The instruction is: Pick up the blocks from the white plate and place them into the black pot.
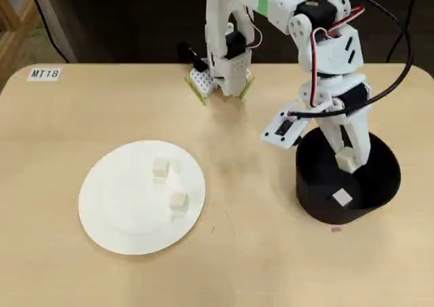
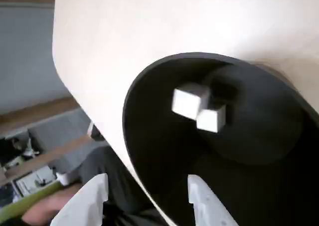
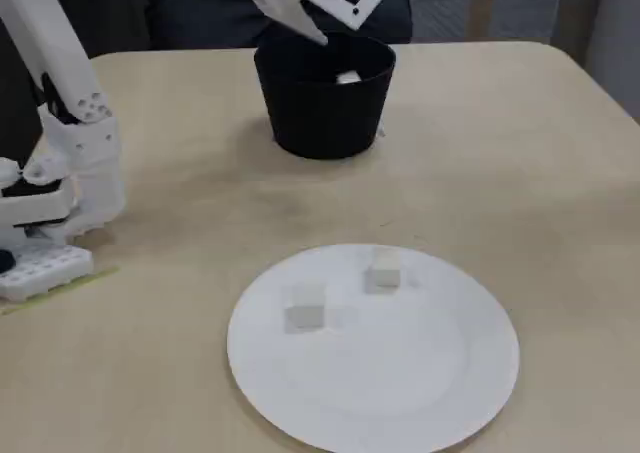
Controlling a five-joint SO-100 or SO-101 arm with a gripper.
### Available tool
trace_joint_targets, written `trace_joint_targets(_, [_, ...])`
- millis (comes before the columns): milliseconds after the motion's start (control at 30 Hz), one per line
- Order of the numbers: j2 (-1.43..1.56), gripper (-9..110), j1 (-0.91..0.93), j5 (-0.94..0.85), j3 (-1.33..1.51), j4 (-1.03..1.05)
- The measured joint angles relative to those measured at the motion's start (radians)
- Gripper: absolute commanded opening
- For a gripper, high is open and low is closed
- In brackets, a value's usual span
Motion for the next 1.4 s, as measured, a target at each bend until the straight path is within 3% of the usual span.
trace_joint_targets(233, [0.008, -2, 0.075, -0.002, 0.002, 0.057])
trace_joint_targets(367, [0.078, -2, 0.236, -0.051, 0.002, 0.163])
trace_joint_targets(600, [0.144, -2, 0.724, -0.227, 0.003, 0.37])
trace_joint_targets(800, [0.143, -2, 1.011, -0.354, 0.069, 0.422])
trace_joint_targets(967, [0.137, -2, 1.054, -0.376, 0.172, 0.399])
trace_joint_targets(1267, [0.187, -2, 1.085, -0.334, 0.387, 0.163])
trace_joint_targets(1400, [0.138, 11, 1.081, -0.367, 0.387, 0.144])
